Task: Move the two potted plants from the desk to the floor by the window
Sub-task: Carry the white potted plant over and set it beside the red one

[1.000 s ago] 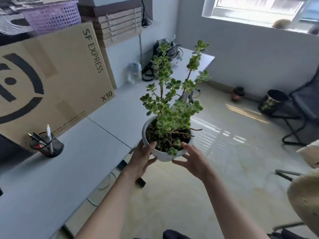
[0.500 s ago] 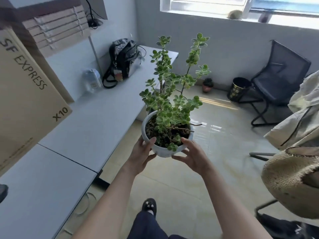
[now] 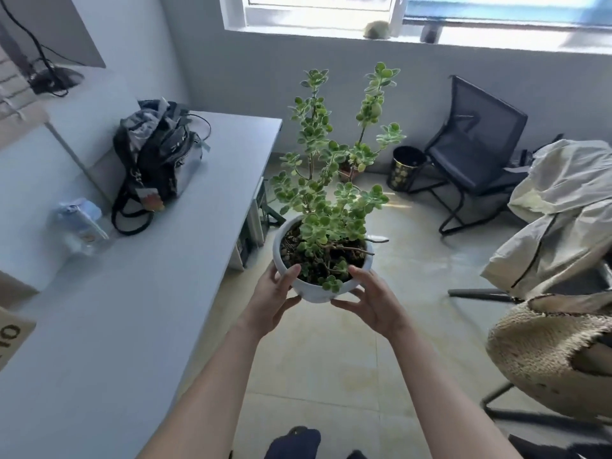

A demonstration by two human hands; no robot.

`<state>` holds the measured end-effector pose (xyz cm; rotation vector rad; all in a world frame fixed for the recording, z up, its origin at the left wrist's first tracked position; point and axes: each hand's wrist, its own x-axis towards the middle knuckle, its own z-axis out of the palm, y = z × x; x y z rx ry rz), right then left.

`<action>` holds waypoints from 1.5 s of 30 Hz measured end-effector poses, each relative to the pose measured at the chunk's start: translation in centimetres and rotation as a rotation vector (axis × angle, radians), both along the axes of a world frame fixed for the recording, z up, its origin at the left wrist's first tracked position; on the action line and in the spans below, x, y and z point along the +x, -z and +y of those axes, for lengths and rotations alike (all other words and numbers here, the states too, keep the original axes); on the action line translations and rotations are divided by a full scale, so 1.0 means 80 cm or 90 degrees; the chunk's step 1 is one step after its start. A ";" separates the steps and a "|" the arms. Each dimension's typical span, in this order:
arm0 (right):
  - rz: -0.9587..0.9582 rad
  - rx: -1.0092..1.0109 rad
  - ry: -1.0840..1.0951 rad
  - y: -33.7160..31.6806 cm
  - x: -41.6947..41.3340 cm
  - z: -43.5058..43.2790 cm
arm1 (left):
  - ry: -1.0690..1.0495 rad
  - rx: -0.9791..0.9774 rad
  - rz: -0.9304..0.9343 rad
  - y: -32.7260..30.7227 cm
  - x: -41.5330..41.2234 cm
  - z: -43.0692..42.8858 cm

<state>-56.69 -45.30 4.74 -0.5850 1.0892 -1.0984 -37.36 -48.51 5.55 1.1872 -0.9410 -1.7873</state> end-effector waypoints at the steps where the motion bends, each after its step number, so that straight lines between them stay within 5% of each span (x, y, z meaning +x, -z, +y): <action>1: -0.002 -0.002 0.006 0.000 -0.004 -0.013 | 0.009 0.004 0.002 0.001 -0.005 -0.017; 28: 0.023 0.010 -0.028 -0.002 -0.226 -0.419 | -0.021 0.014 0.033 -0.003 -0.224 -0.408; 45: 0.007 0.003 0.032 0.003 -0.235 -0.702 | 0.019 0.017 0.020 -0.001 -0.234 -0.709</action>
